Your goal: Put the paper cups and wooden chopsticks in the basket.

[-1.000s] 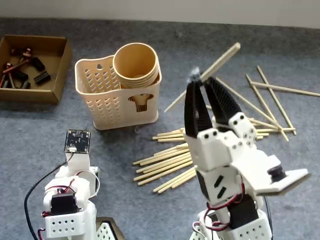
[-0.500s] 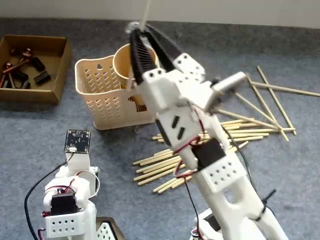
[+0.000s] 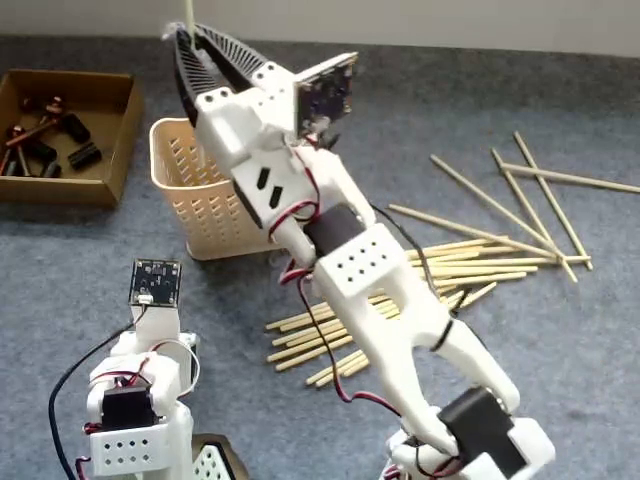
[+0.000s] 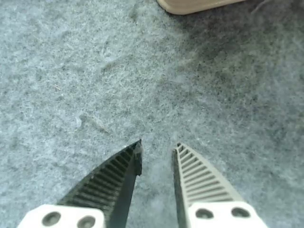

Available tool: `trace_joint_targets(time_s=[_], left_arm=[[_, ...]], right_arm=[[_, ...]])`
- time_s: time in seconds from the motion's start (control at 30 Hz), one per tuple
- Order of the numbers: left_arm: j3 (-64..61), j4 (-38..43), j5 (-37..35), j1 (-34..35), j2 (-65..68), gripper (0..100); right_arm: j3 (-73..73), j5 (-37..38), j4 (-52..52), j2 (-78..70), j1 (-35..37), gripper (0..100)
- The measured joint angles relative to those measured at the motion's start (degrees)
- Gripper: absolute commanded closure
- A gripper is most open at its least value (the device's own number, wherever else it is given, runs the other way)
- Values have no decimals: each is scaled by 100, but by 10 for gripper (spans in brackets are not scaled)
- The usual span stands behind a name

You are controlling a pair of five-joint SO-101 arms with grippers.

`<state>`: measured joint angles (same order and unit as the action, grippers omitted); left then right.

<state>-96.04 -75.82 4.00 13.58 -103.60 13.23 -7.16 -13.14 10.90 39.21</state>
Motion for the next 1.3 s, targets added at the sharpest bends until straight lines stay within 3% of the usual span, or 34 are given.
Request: trace_joint_targets(time_s=[0.17, 0.33, 0.7, 0.9, 1.3], left_arm=[[0, 0, 0, 0, 0, 888], [0, 0, 0, 0, 0, 888], [0, 0, 0, 0, 0, 888], [0, 0, 0, 0, 0, 888], [0, 0, 0, 0, 0, 888]], right_arm=[[-79, 527, -114, -475, 176, 989], [352, 1064, -1169, -607, 246, 989], [1433, 1099, -1565, -554, 246, 985], [1785, 1108, -1582, -413, 246, 892], [1960, 1116, -1582, -255, 281, 889]])
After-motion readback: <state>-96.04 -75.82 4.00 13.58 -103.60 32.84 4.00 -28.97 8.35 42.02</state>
